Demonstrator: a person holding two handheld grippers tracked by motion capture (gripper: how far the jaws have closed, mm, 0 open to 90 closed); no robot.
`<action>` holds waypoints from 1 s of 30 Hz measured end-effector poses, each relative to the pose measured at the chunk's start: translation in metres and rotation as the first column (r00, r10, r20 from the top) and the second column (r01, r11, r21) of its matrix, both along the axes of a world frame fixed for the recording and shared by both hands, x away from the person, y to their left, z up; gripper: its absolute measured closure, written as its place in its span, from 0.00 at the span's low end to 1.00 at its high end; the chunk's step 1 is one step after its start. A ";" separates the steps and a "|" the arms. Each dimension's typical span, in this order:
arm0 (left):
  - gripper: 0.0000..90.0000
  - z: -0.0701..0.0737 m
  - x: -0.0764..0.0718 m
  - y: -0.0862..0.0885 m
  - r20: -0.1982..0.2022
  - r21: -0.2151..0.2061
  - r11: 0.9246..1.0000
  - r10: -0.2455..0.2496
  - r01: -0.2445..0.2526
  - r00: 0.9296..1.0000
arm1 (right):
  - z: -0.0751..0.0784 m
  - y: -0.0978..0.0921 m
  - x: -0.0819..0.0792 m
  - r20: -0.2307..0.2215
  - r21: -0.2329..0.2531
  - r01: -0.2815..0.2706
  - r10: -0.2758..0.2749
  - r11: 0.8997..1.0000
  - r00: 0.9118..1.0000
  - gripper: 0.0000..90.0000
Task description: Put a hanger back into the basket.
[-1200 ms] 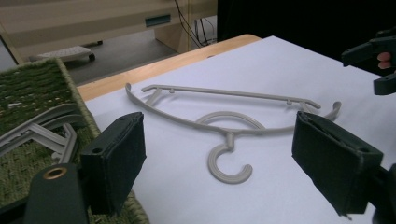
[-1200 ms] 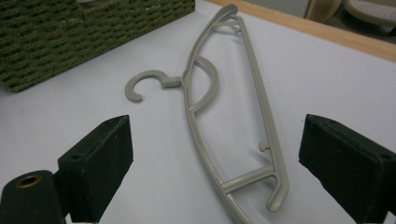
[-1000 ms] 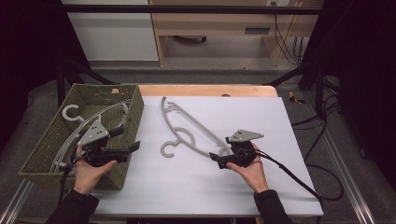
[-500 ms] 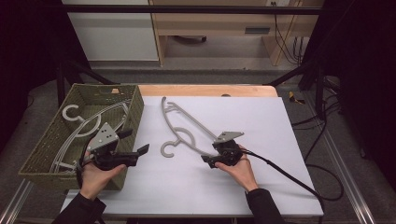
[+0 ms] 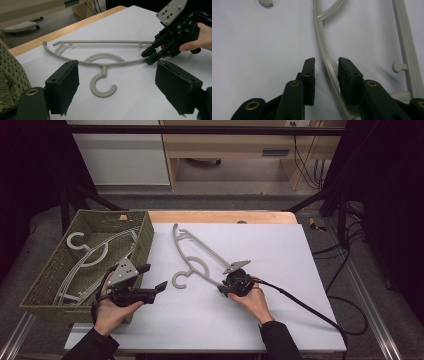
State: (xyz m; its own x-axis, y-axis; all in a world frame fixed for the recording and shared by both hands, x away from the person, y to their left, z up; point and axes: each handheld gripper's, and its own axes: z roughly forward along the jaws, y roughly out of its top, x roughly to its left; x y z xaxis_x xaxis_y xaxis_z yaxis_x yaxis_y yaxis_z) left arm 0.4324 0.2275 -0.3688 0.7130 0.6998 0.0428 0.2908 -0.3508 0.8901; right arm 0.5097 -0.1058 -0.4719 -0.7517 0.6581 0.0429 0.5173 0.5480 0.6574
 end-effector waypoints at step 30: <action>0.20 -0.001 -0.005 0.007 -0.008 0.000 1.000 0.007 -0.007 1.000 | 0.020 -0.042 -0.039 -0.096 -0.056 -0.073 0.067 0.996 0.993 0.77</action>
